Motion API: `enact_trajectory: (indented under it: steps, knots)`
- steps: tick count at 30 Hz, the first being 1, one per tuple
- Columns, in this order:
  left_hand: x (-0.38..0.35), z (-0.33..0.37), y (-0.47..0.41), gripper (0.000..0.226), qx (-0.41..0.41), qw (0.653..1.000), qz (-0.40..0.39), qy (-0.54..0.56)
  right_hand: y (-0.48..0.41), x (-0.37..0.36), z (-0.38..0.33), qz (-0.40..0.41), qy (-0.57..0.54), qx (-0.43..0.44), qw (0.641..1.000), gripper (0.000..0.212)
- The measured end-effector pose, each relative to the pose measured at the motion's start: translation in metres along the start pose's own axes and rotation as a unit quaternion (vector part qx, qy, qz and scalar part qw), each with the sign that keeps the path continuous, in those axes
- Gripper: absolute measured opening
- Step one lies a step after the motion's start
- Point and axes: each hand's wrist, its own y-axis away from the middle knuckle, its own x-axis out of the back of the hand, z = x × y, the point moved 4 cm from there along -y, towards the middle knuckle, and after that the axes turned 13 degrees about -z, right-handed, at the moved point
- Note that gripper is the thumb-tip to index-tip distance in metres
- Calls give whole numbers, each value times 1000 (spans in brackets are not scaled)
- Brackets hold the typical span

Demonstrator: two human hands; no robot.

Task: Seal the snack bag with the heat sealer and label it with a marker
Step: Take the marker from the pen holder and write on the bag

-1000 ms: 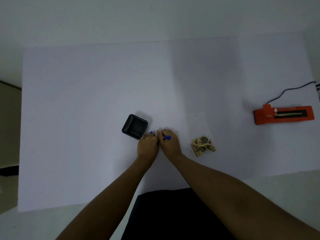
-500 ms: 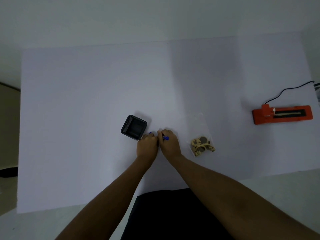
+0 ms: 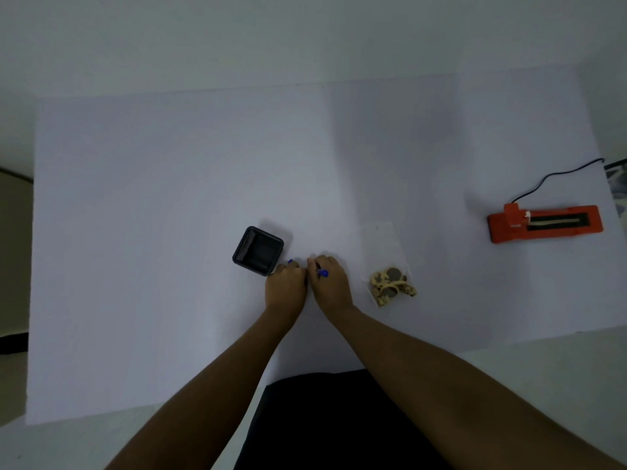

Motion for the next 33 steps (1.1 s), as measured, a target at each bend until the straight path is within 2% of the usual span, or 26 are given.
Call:
enact_trajectory:
  steps: [6, 11, 24, 33]
  knots:
    - [-3, 0, -1, 20, 5, 1000, 0, -14, 3, 7, 3, 26, -19, -10, 999, 32]
    - [1, 1, 0, 15, 10, 1000, -10, 1, 3, -2, 3, -16, 13, 14, 1000, 31]
    - [4, 2, 2, 12, 6, 1000, -3, 25, -2, -2, 3, -25, 29, 22, 999, 30]
    - [6, 3, 1, 13, 6, 1000, -11, -4, -1, 2, -4, -16, 23, 21, 999, 29]
